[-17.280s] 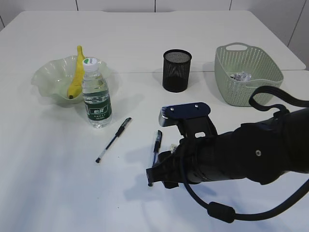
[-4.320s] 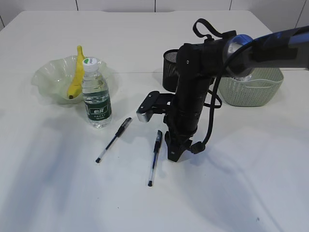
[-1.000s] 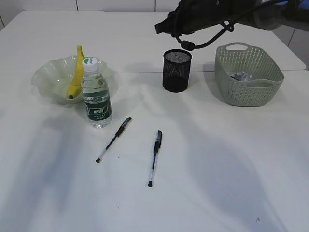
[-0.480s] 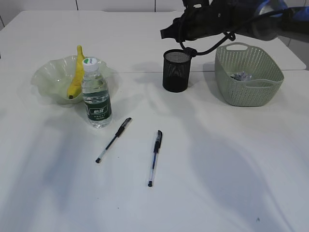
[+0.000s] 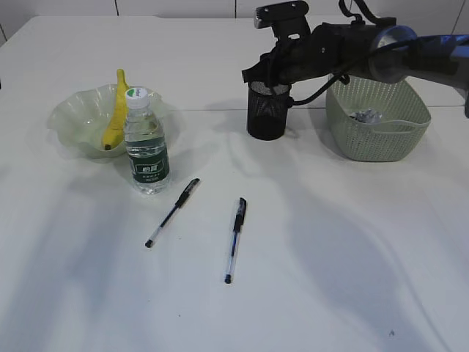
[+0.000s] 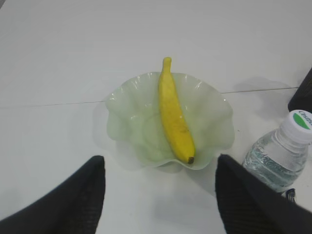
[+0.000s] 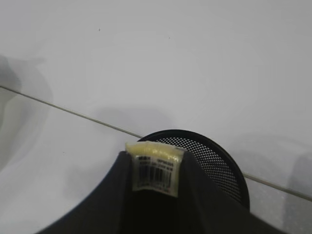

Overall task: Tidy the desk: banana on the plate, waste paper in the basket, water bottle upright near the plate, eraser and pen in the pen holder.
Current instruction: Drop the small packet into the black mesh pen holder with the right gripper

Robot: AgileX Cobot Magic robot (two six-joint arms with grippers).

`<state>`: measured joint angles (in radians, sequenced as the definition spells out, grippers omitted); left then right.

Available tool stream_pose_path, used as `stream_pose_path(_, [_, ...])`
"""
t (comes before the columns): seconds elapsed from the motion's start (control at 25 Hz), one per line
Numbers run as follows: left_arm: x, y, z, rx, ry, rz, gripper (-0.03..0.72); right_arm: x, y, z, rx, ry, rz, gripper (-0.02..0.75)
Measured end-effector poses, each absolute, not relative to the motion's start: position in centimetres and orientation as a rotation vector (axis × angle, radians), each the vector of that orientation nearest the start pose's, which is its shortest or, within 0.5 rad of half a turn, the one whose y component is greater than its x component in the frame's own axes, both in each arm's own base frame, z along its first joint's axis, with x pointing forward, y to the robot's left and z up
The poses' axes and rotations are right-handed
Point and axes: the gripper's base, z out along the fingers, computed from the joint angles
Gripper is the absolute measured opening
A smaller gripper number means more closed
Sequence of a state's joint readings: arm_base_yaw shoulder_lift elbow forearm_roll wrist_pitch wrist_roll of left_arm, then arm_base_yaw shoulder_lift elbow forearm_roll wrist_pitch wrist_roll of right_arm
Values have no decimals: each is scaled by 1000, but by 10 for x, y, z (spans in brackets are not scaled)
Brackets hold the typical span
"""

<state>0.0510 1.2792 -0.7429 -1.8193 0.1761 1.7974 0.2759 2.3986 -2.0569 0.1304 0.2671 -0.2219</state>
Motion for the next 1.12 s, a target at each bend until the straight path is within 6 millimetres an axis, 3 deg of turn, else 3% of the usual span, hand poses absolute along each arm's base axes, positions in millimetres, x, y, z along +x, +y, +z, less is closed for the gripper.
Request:
stream_pose_path(0.36, [274,-2,280,37,1972,-154,496,546,130,199,-356,2059,118,171])
stream_pose_path(0.72, [274,-2,280,37,1972,-154,496,546,129,199,-352,2060,117,172])
stream_pose_path(1.12, [274,-2,280,37,1972,-154,496,546,128,198,-384,2065,88,230])
